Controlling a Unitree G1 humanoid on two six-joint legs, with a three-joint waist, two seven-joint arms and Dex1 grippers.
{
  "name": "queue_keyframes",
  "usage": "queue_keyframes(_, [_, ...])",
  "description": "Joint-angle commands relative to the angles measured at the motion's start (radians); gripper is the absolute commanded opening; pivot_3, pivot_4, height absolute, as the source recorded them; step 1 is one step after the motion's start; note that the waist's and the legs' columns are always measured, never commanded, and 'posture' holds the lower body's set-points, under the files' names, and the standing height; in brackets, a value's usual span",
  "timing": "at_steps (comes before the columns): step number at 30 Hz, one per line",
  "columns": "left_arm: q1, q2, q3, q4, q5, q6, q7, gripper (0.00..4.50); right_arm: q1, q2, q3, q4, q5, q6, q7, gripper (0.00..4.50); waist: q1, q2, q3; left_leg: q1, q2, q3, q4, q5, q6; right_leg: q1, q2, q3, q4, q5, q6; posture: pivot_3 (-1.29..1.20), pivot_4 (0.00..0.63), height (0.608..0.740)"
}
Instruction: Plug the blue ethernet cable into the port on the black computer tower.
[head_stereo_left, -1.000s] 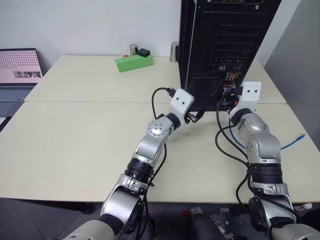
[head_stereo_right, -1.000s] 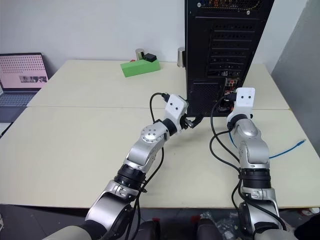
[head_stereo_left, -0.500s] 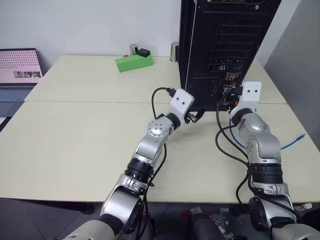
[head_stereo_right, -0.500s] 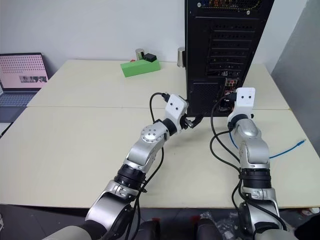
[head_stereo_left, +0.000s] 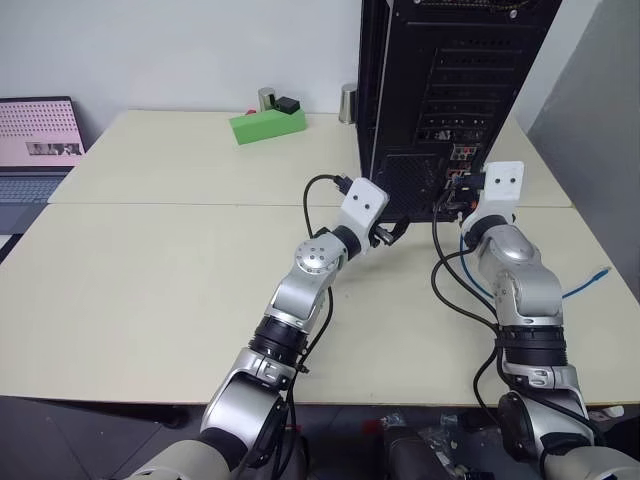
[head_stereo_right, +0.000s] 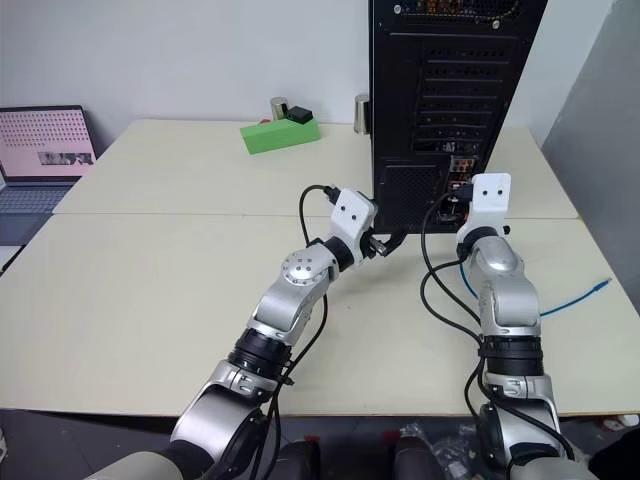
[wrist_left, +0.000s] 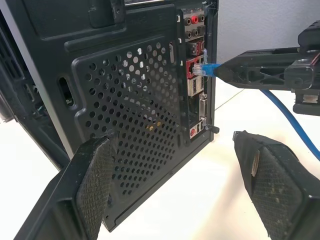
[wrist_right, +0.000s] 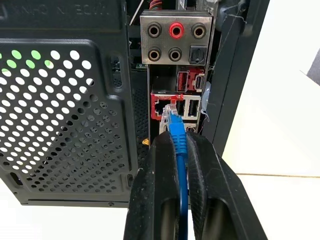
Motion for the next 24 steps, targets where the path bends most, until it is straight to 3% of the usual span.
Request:
queue_keyframes(1, [-0.015, -0.007, -0.004, -0.024, 0.005, -0.029, -0.007, 3.91, -0.051, -0.014, 0.012, -0.036, -0.006, -0.021, 0.020, 0.00, -0.001, 0.000, 0.000, 0.000, 0.000, 0.000, 0.000, 0.000, 0.000, 0.000, 0.000, 0.000, 0.000, 0.000, 0.000, 0.00, 0.150, 0.740])
queue_keyframes(24, [-0.011, -0.010, -0.010, -0.028, 0.006, -0.028, -0.006, 3.91, -0.058, -0.003, 0.007, -0.026, -0.035, 0.032, -0.020, 0.00, -0.004, 0.000, 0.000, -0.002, 0.000, 0.000, 0.000, 0.000, 0.000, -0.002, 0.000, 0.000, 0.000, 0.000, 0.000, 0.00, 0.150, 0.740])
